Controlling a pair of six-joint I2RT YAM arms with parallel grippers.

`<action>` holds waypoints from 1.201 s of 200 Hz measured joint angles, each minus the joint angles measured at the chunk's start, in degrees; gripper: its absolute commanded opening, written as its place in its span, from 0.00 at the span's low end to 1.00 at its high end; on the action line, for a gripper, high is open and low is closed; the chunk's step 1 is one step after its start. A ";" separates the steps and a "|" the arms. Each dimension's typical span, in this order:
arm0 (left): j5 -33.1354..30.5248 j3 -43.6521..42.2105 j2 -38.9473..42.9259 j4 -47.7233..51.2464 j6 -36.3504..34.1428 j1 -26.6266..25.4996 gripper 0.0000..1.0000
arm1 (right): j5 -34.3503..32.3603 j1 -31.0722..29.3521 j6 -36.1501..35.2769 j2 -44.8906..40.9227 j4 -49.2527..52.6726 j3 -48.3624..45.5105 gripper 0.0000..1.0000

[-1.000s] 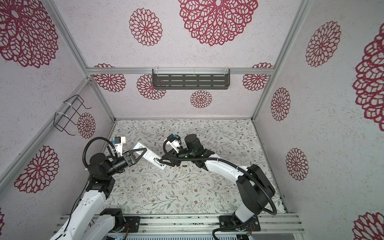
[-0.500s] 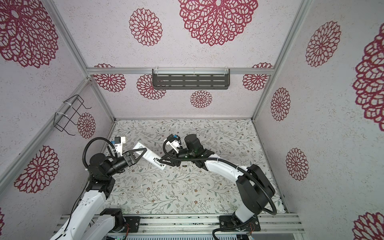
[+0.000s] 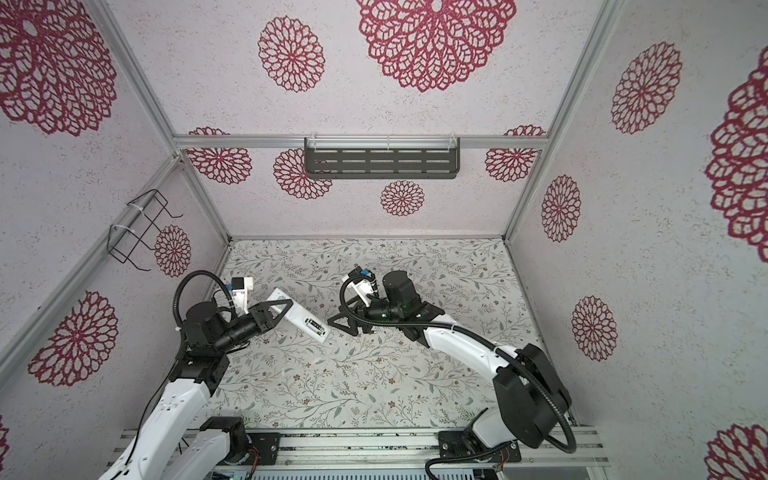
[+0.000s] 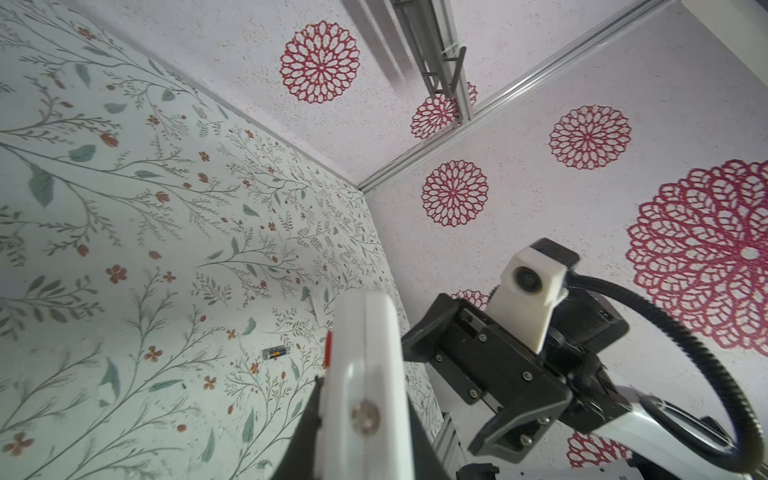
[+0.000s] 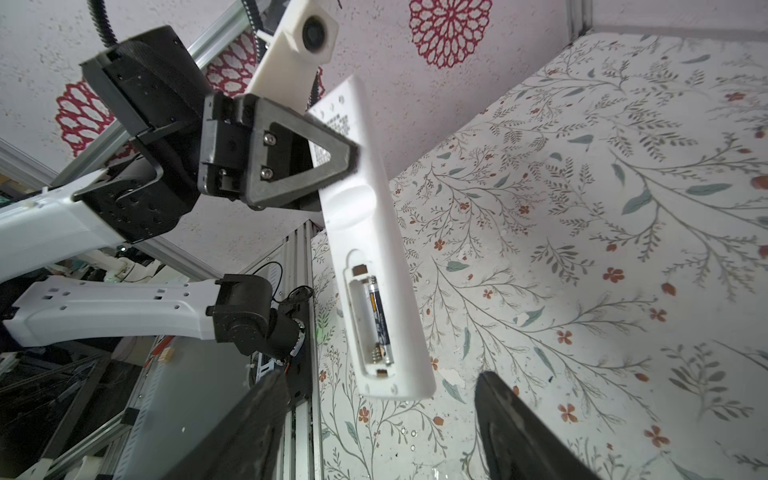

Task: Load the batteries into the remote control
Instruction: 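Open the right gripper and withdraw it from the remote toward the table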

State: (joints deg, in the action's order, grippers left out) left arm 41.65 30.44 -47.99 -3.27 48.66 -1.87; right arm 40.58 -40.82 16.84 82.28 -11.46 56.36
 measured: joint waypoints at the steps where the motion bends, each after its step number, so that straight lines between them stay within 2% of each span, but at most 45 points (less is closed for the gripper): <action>1: -0.26 0.09 0.00 0.39 -0.22 0.00 0.06 | -0.17 0.00 -0.07 -0.07 0.11 0.00 0.76; 22: -3.08 0.70 0.00 4.22 -2.14 0.00 0.05 | -8.37 0.02 -1.84 -0.07 5.22 0.74 0.76; 50: -5.16 0.70 -0.02 7.02 -3.26 0.00 0.05 | -19.41 0.24 -4.15 4.44 13.92 3.37 0.74; 82: -6.25 0.70 -0.02 8.66 -3.89 0.00 0.05 | -26.88 0.33 -5.38 10.21 21.92 5.73 0.72; 145: -6.29 -0.44 0.39 7.15 -3.41 0.00 0.05 | -27.32 0.39 -1.40 12.94 27.85 7.10 0.71; 240: -6.10 -0.57 0.37 5.44 -2.69 0.00 0.05 | -29.31 0.37 15.58 19.06 32.94 8.87 0.68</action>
State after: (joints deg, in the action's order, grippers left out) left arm 35.55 29.87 -47.62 2.17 45.98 -1.87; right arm 11.27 -40.45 32.42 101.34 21.47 65.23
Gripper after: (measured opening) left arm 0.209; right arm 0.682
